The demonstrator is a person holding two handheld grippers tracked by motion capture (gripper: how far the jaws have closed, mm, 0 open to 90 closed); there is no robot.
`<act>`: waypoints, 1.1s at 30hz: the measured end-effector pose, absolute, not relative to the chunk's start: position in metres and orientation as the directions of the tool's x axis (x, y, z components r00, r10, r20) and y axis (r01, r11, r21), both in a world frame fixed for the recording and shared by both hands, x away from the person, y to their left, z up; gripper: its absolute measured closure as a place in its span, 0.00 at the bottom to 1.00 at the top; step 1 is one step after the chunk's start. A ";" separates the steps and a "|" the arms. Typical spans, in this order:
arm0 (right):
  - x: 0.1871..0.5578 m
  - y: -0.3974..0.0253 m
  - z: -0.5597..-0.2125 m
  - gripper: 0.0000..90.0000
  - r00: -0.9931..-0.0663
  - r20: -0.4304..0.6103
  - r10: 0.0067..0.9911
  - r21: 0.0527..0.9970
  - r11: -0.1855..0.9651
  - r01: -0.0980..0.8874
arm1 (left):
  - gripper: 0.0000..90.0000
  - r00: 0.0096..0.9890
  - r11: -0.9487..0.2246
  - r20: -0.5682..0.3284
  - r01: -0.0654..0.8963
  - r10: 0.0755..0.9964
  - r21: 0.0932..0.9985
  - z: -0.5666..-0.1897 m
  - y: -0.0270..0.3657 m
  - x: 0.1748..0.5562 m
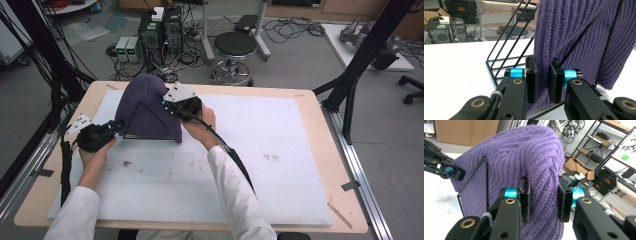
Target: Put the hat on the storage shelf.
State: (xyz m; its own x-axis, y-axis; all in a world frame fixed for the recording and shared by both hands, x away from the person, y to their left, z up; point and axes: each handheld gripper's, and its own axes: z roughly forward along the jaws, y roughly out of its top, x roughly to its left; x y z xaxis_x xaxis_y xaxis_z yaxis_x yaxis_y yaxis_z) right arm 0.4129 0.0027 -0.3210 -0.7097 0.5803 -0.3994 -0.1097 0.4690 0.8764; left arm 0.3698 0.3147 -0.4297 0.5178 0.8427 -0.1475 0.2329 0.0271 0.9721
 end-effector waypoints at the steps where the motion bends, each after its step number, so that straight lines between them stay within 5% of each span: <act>1: 0.413 0.003 -0.321 0.78 -0.712 -0.397 0.579 0.878 0.466 -0.110 | 0.88 0.519 0.025 -0.147 0.234 0.842 0.972 -0.430 0.315 0.370; 11: 0.414 0.003 -0.322 0.78 -0.730 -0.388 0.563 0.880 0.462 -0.111 | 0.84 0.523 0.069 -0.192 0.244 0.831 0.967 -0.430 0.318 0.368; 18: 0.413 0.003 -0.321 0.68 -0.739 -0.367 0.565 0.890 0.445 -0.102 | 0.78 0.507 0.055 -0.147 0.193 0.849 0.980 -0.423 0.318 0.362; 27: 0.412 0.002 -0.320 0.32 -0.743 -0.342 0.575 0.904 0.418 -0.092 | 0.53 0.484 0.134 -0.175 0.118 0.857 0.984 -0.411 0.324 0.353; 33: 0.410 -0.001 -0.316 0.22 -0.737 -0.314 0.599 0.922 0.378 -0.086 | 0.37 0.446 0.151 -0.179 0.099 0.877 0.984 -0.406 0.323 0.350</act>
State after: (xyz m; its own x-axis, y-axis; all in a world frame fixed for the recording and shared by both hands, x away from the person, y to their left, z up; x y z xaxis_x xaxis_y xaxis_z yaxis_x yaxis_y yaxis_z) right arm 0.4100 -0.0014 -0.3156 -0.7370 0.5988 -0.3136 -0.0856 0.3775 0.9220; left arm 0.3501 0.3232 -0.4063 0.4455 0.8771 -0.1793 0.0992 0.1507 0.9836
